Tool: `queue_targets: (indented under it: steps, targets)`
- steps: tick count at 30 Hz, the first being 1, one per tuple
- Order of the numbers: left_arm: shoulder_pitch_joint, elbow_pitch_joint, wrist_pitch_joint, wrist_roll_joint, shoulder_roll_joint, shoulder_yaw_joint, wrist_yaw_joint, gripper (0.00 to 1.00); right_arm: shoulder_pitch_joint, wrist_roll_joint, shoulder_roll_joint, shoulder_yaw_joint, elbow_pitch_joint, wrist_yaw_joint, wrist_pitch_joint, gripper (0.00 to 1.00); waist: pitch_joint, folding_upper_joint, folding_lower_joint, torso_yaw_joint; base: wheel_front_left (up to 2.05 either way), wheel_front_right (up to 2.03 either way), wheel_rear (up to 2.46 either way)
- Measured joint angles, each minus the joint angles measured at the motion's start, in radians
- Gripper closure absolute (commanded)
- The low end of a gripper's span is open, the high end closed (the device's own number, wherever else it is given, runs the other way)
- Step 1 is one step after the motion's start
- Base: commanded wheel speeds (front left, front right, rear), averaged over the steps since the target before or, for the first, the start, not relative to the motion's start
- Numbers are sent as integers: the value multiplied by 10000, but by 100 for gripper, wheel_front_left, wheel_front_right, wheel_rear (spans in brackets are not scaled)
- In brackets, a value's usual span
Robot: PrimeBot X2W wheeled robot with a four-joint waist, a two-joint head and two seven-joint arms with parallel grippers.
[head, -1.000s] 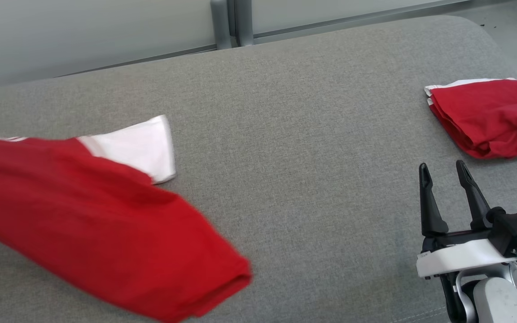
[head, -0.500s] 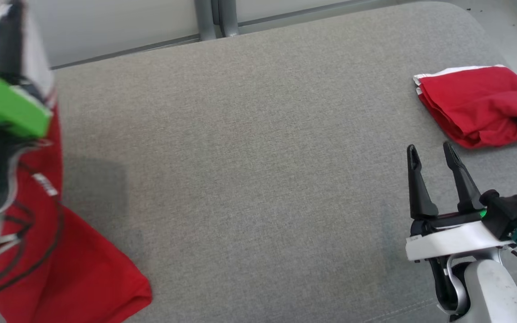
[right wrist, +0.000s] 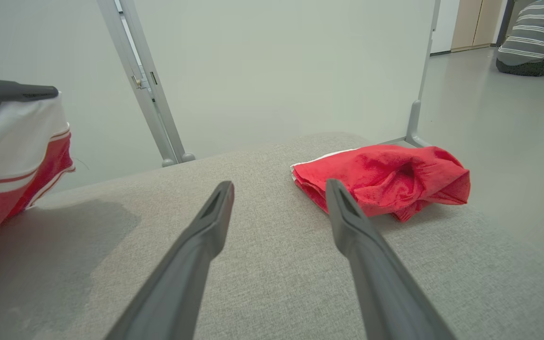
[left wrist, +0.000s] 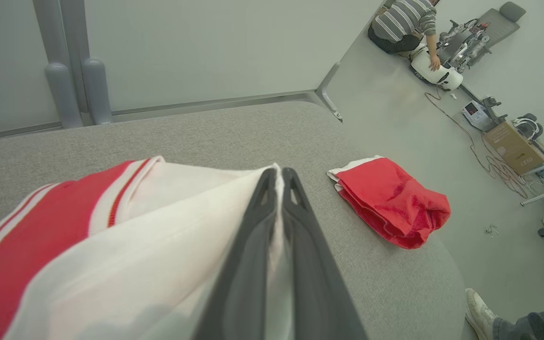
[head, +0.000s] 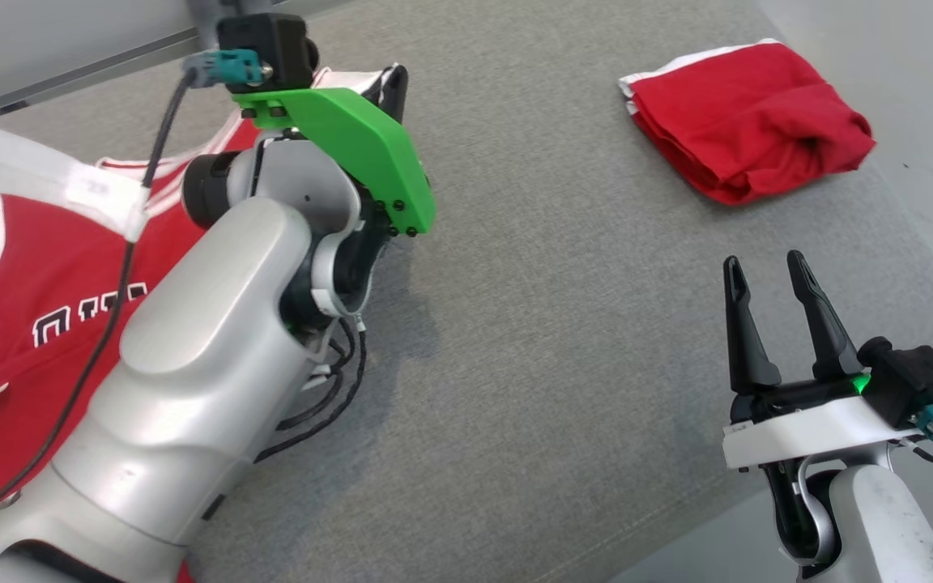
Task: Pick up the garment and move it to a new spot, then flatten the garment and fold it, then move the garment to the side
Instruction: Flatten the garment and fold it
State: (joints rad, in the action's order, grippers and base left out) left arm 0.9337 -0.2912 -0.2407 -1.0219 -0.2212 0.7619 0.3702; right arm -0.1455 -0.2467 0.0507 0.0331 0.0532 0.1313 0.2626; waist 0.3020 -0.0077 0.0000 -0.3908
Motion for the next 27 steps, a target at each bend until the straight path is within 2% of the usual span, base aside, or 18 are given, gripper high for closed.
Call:
queue_targets:
  steps: [7, 12, 13, 14, 15, 18, 22, 27]
  targets:
    - [432, -1726, 332, 466, 1212, 1051, -642, 100, 399, -282, 2, 61, 109, 0, 2, 0, 247, 0, 0, -1132, 0, 0, 0]
    - [430, -2272, 773, 543, 1676, 1699, -1047, 100, 586, -349, 4, -82, 94, -2, 2, 0, 367, 0, 0, -1681, 0, 0, 0]
    - [397, -2320, 913, 479, 1703, 1770, -1103, 69, 586, -353, 4, -92, 81, -2, 0, 0, 402, 0, 0, -1738, 0, 0, 0]
    - [330, -2337, 1081, 334, 1707, 1814, -1202, 16, 586, -370, 2, -92, 79, -2, 2, 0, 442, 0, 0, -1774, 0, 0, 0]
    - [246, -2378, 1177, 261, 1705, 1893, -1223, 0, 580, -405, 2, -88, 75, -2, 2, 0, 488, 0, 0, -1797, 0, 0, 0]
    - [-44, -2437, 1001, 259, 1707, 2470, -1446, 0, 551, -430, -8, -113, 86, -2, 2, 0, 583, 0, 0, -1765, 0, 0, 0]
    - [-304, -1988, 1016, 316, 1668, 2798, -1501, 0, 570, -230, -8, -247, 105, -2, 2, 0, 612, 0, 0, -1492, 0, 0, 0]
    - [-1111, -861, 1156, 573, 777, 3099, -1323, 0, 572, 65, -13, -407, 63, -2, 2, 0, 519, 0, 0, -886, 0, 0, 0]
